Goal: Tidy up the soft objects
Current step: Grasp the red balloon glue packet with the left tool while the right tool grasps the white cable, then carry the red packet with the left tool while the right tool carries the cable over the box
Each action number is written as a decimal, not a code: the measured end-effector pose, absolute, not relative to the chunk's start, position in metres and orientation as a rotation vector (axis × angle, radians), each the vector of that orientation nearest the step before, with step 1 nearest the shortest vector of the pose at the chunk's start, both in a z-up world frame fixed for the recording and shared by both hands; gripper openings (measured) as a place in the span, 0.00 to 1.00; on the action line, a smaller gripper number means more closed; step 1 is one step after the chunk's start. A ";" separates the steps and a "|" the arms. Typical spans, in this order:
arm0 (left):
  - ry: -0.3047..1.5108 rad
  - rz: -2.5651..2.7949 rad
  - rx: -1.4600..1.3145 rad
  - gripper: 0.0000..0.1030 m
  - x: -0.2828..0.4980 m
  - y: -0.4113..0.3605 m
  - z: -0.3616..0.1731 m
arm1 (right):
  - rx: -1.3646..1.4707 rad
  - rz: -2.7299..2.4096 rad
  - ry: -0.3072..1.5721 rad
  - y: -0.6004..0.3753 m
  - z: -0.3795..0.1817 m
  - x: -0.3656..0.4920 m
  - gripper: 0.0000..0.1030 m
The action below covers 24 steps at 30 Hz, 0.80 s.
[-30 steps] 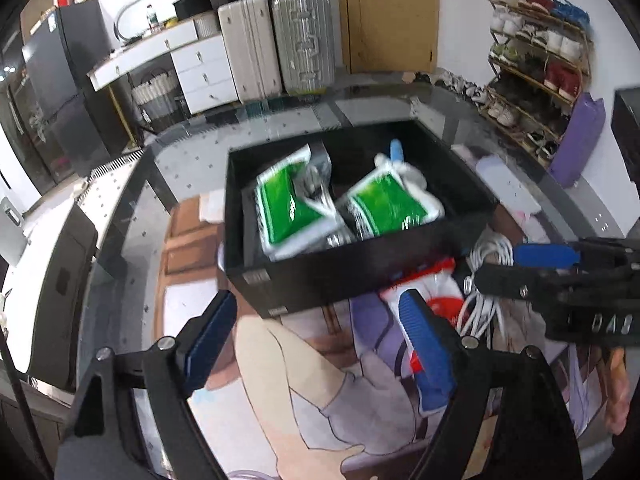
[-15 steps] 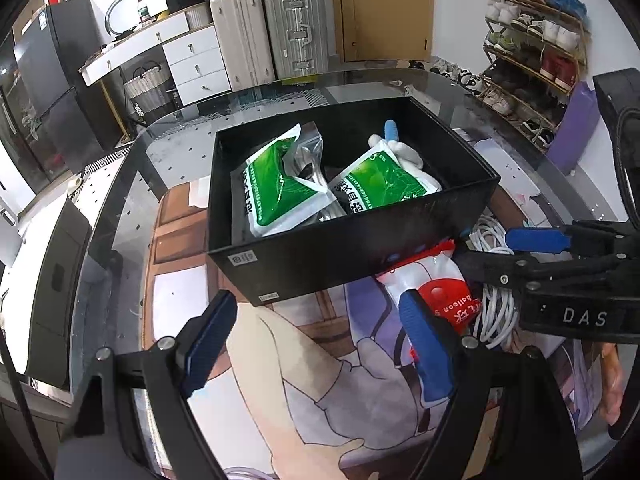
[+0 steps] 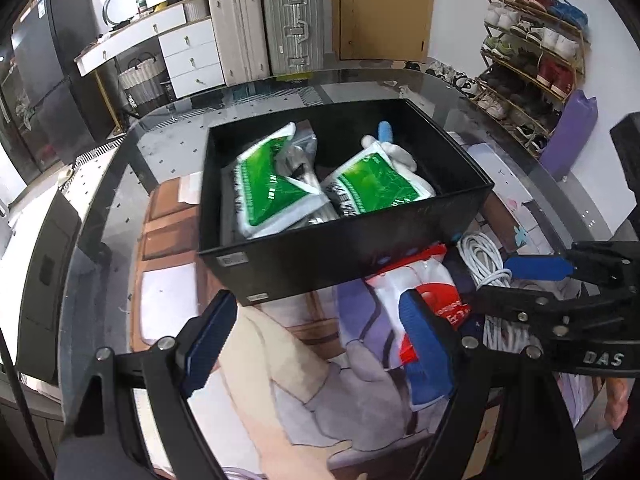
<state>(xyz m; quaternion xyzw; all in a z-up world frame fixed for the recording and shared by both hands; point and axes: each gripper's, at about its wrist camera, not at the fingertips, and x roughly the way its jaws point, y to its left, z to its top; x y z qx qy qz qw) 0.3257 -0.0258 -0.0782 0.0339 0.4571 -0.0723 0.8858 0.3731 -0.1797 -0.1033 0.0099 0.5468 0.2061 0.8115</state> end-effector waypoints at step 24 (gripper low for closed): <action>1.049 -0.254 0.112 0.41 0.332 -0.080 -0.095 | 0.106 0.491 1.183 -0.215 -0.113 0.368 0.49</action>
